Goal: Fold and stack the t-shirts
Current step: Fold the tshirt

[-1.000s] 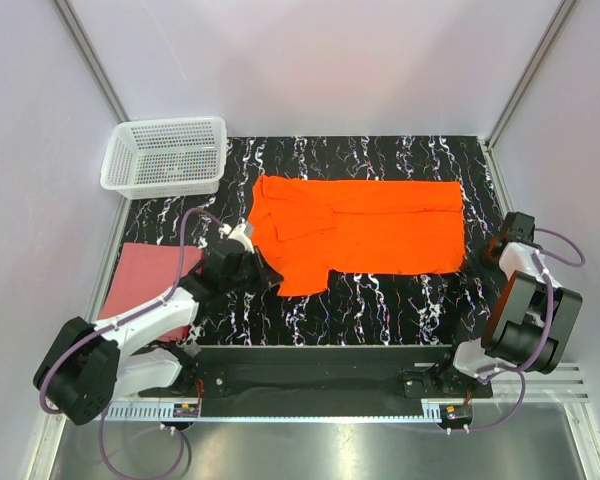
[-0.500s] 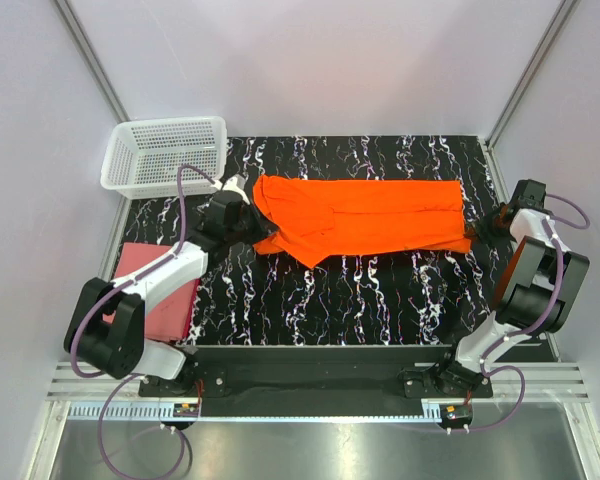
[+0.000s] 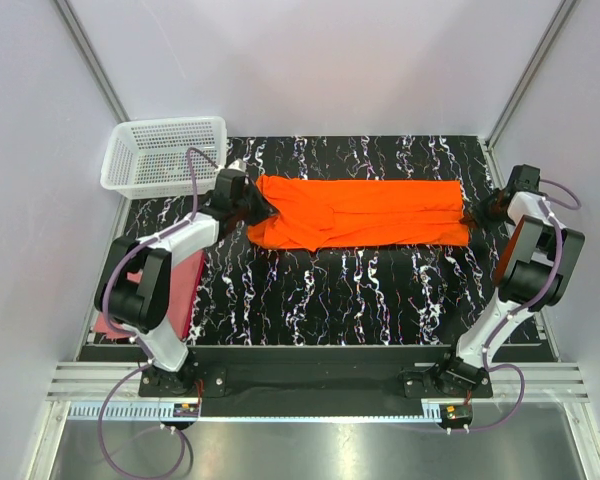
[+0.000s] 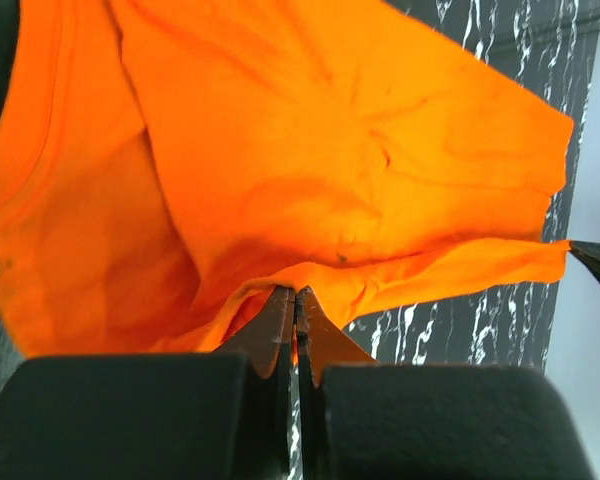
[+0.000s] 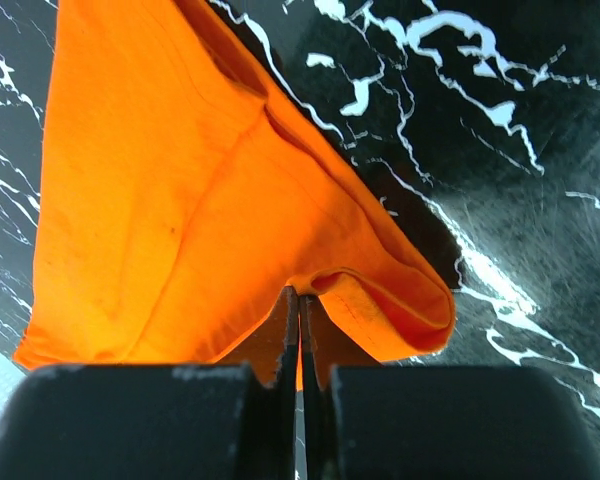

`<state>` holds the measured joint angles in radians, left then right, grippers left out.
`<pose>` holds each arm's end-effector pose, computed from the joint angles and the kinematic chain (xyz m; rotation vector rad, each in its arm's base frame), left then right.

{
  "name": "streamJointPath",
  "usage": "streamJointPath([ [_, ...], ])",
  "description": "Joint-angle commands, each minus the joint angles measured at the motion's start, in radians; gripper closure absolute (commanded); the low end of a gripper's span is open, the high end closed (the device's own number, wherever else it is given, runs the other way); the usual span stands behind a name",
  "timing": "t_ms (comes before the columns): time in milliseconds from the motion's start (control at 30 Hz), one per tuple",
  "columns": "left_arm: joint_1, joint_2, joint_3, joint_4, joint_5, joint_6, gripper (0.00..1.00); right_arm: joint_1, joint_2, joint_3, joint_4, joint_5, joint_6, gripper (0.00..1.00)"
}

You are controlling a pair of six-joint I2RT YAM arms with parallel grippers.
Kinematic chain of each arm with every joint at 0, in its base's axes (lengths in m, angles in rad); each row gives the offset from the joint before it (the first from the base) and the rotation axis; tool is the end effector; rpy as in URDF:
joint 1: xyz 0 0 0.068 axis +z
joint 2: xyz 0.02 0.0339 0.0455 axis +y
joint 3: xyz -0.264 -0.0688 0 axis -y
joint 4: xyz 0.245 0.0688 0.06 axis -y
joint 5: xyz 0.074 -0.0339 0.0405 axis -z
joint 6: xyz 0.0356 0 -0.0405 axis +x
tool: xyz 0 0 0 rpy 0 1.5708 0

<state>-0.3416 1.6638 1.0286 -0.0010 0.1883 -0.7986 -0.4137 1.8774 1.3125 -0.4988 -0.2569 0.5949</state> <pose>0.3417 -0.1285 0.2145 -0.4182 2.2869 -0.8170 0.3620 -0.1491 0.1899 1.1948 2.3472 0.4003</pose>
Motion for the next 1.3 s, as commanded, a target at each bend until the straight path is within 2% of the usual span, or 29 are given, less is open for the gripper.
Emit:
streamJointPath([
  [0, 0.019, 0.027, 0.092, 0.036, 0.034, -0.002, 1.0, 0.006, 0.017, 0.063, 0.003, -0.013, -0.001, 1.0],
  [500, 0.042, 0.188, 0.28, 0.004, 0.06, -0.005, 1.0, 0.015, 0.081, 0.114, -0.003, 0.005, -0.01, 1.0],
  [1267, 0.085, 0.313, 0.357, 0.004, 0.086, -0.028, 1.0, 0.03, 0.189, 0.215, -0.001, 0.015, -0.012, 1.0],
])
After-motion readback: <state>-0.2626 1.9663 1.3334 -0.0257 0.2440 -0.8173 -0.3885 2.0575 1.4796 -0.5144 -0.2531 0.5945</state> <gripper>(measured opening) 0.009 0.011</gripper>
